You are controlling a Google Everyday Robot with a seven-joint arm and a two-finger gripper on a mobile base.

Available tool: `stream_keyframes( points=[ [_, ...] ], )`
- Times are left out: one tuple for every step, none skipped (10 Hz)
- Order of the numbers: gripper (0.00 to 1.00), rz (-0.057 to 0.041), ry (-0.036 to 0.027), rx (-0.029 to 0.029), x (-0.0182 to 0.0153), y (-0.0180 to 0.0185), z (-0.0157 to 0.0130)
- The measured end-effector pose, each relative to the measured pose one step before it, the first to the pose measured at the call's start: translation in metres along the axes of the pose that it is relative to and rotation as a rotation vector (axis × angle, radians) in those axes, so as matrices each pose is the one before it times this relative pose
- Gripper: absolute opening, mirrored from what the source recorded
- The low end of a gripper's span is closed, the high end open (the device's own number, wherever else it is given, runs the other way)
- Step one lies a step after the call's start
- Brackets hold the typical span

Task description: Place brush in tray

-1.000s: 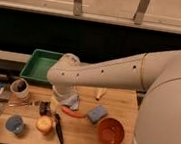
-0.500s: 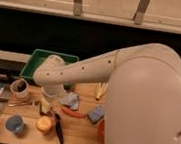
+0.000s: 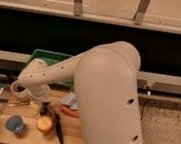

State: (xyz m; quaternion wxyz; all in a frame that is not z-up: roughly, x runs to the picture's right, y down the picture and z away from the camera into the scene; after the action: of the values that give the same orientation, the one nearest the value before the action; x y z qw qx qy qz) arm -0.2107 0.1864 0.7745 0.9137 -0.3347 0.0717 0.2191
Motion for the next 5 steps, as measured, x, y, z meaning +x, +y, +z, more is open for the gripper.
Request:
stream_keyframes(
  points=[
    [0.80, 0.00213, 0.01692, -0.00580, 0.00174, -0.00145, 0.00993],
    [0.80, 0.00207, 0.01608, -0.00529, 0.00082, 0.00049, 0.00905],
    [0.80, 0.00396, 0.02345, 0.00014, 0.00004, 0.00182, 0.00884],
    [0.80, 0.00972, 0.01778, 0.00063, 0.00149, 0.00010, 0.00589],
    [0.80, 0.01464, 0.01653, 0.00145, 0.00238, -0.00223, 0.00631]
  ],
)
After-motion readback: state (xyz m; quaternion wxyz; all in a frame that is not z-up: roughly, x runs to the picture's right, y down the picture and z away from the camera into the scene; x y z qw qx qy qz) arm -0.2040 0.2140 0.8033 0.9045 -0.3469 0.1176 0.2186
